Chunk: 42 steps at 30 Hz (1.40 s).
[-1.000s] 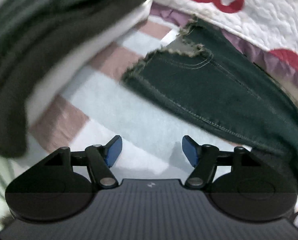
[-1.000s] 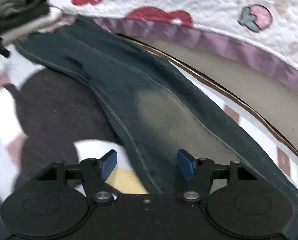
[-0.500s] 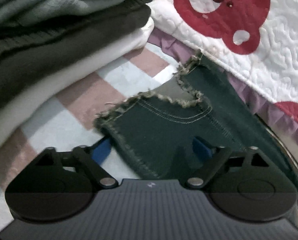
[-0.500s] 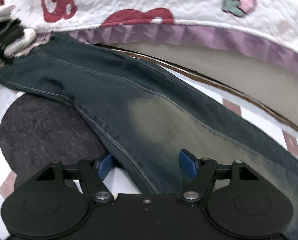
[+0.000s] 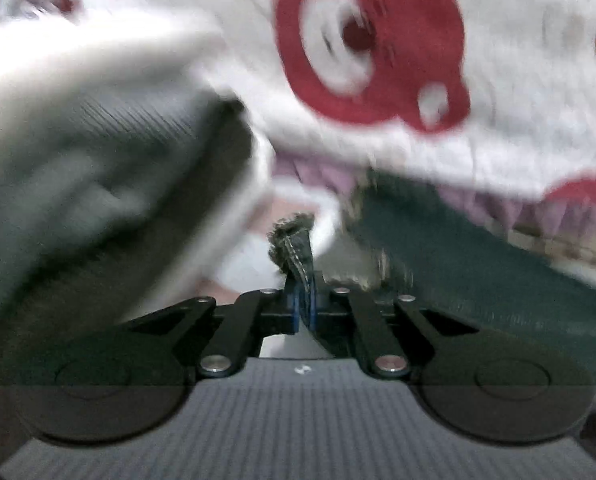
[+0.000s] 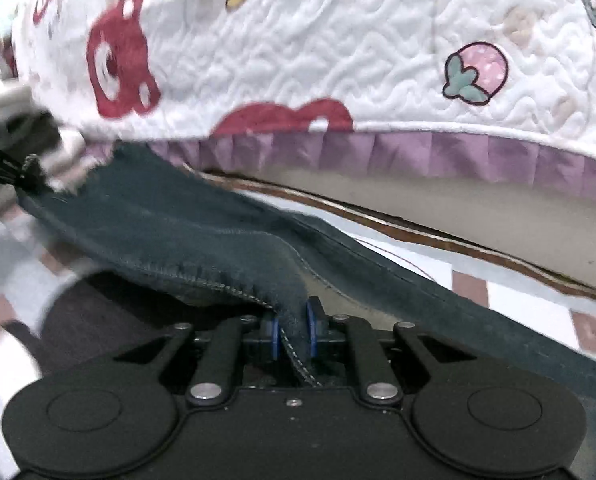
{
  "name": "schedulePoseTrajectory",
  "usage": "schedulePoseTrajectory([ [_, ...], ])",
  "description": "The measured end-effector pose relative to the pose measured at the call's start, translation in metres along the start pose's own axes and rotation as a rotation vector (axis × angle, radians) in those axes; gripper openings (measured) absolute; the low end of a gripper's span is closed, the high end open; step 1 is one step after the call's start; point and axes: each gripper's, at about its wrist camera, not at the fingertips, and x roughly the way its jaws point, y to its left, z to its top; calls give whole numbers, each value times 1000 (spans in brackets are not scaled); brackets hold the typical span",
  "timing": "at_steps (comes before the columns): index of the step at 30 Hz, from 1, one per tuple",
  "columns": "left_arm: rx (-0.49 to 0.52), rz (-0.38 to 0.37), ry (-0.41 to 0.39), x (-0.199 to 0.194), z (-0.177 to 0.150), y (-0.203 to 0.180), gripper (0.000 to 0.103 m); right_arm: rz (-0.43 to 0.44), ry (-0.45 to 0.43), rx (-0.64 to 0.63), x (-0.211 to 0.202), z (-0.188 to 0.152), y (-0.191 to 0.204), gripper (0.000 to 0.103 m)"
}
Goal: Fold clothes
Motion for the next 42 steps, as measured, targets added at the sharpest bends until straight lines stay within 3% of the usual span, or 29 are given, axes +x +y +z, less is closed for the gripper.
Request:
schedulePoseTrajectory([
  [3,-72,21,-128,-55,4,16,5,87,-35,74,-28,0,-4,17],
  [4,-48,54,-85,-48,-3,16,5,109,-24,58,-31,-3,0,17],
  [7,20,148,45,-26,-24,17,7,153,138,-36,-8,-25,20,22],
  [8,16,166,98,-21,-33,21,7,163,223,-59,5,-35,25,24],
  [10,7,201,195,-13,-51,28,13,171,273,-67,12,-44,30,31],
  [11,-1,207,180,-21,-56,28,17,204,253,-42,6,-43,27,39],
  [12,-6,211,167,-30,-61,28,29,244,234,-9,0,-41,23,48],
  [13,8,207,161,-39,-64,23,34,312,217,50,-6,-39,13,51],
  [16,53,176,131,-66,-70,-8,32,478,162,179,-23,-35,-16,53],
  [17,66,156,117,-76,-71,-24,32,448,147,209,-26,-37,-25,55],
  [21,112,-108,112,-103,-78,-106,34,326,84,330,-36,-44,-63,55],
  [23,184,-204,123,-110,-88,-147,34,213,68,412,-40,-55,-91,55],
  [25,237,-289,157,-115,-103,-177,34,87,50,478,-50,-66,-124,44],
  [26,264,-328,173,-116,-110,-190,34,36,28,500,-60,-69,-142,24],
  [27,289,-339,181,-114,-115,-200,35,-16,6,517,-71,-72,-158,10],
  [29,312,-294,196,-103,-120,-219,34,-128,-42,518,-97,-75,-190,6],
  [31,295,-296,239,-89,-118,-231,33,-234,-31,517,-112,-74,-226,6],
  [34,287,-353,256,-95,-120,-250,34,-383,-16,526,-135,-74,-281,15],
  [35,305,-355,250,-98,-122,-256,34,-389,-20,579,-143,-78,-303,24],
  [36,326,-350,247,-101,-125,-262,34,-396,-25,632,-151,-82,-324,44],
  [37,344,-344,252,-104,-131,-269,34,-394,-28,694,-159,-87,-346,54],
  [40,357,-341,278,-113,-147,-283,34,-308,-30,941,-172,-115,-405,59],
  [42,373,-360,280,-119,-156,-295,34,-293,1,1010,-171,-129,-427,61],
])
